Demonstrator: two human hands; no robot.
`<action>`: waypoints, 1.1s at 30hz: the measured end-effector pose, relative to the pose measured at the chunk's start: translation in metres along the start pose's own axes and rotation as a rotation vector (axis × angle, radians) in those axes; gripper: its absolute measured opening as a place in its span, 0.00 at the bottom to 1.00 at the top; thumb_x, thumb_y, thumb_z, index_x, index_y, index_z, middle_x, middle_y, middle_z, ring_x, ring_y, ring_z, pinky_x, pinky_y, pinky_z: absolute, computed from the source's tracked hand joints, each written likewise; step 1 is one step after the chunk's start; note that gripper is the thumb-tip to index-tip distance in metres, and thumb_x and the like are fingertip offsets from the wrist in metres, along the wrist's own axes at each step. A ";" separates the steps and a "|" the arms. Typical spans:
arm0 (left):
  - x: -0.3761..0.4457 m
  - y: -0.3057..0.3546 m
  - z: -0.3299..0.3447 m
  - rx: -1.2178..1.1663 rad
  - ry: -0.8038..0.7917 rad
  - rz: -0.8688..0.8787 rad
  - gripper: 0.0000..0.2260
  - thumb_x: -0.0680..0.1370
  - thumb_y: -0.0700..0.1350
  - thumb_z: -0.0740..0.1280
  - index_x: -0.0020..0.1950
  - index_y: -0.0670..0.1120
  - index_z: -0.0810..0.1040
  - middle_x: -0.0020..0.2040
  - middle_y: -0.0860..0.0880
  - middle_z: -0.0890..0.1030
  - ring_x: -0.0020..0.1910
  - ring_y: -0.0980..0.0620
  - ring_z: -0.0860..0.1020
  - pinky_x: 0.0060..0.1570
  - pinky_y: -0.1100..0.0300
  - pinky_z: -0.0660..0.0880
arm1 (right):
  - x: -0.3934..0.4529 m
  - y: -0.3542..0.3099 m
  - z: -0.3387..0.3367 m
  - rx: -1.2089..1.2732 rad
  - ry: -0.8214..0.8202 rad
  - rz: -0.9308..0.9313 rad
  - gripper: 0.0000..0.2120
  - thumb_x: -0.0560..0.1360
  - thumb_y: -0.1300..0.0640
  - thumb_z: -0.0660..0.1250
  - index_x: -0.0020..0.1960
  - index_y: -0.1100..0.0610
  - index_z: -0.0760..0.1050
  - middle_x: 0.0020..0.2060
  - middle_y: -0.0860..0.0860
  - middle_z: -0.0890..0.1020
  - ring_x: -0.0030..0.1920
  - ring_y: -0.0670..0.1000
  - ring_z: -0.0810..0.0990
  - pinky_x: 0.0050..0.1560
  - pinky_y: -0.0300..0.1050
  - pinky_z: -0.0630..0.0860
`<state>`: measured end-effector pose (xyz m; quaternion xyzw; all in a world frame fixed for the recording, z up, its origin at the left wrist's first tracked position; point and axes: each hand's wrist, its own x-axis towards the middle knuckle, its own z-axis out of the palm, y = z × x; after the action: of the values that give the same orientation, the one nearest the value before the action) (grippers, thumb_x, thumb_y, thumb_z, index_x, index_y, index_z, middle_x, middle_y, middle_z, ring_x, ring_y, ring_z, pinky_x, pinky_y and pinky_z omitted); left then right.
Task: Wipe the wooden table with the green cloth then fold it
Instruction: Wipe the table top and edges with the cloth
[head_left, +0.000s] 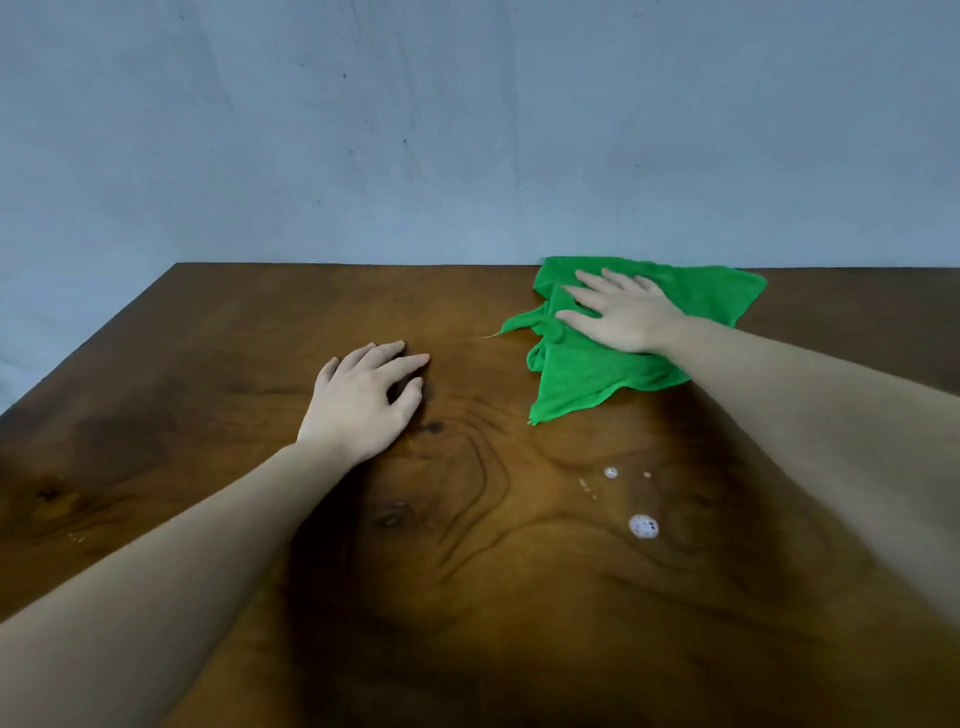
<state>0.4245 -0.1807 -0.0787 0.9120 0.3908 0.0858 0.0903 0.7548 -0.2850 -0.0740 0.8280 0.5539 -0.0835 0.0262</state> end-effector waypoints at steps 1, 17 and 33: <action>-0.002 0.001 -0.002 0.007 -0.019 0.008 0.20 0.82 0.60 0.54 0.74 0.63 0.68 0.77 0.57 0.66 0.78 0.51 0.58 0.77 0.45 0.52 | -0.010 -0.003 0.002 -0.003 -0.017 0.033 0.33 0.79 0.30 0.40 0.81 0.41 0.47 0.82 0.44 0.45 0.81 0.51 0.43 0.78 0.60 0.42; -0.148 0.057 0.006 -0.078 -0.048 0.218 0.21 0.83 0.59 0.51 0.74 0.57 0.69 0.77 0.55 0.66 0.78 0.52 0.58 0.77 0.46 0.52 | -0.252 -0.133 0.047 0.011 -0.014 -0.225 0.40 0.79 0.29 0.41 0.79 0.55 0.61 0.82 0.46 0.45 0.81 0.48 0.42 0.79 0.56 0.40; -0.214 0.060 0.000 -0.033 -0.103 0.251 0.22 0.83 0.59 0.50 0.78 0.59 0.62 0.80 0.56 0.59 0.79 0.54 0.53 0.78 0.49 0.47 | -0.264 -0.121 0.048 0.082 -0.010 0.204 0.32 0.80 0.34 0.37 0.81 0.42 0.47 0.81 0.47 0.42 0.81 0.58 0.39 0.77 0.64 0.37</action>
<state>0.3205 -0.3768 -0.0829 0.9554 0.2669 0.0556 0.1137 0.5399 -0.4859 -0.0711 0.8800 0.4629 -0.1070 0.0034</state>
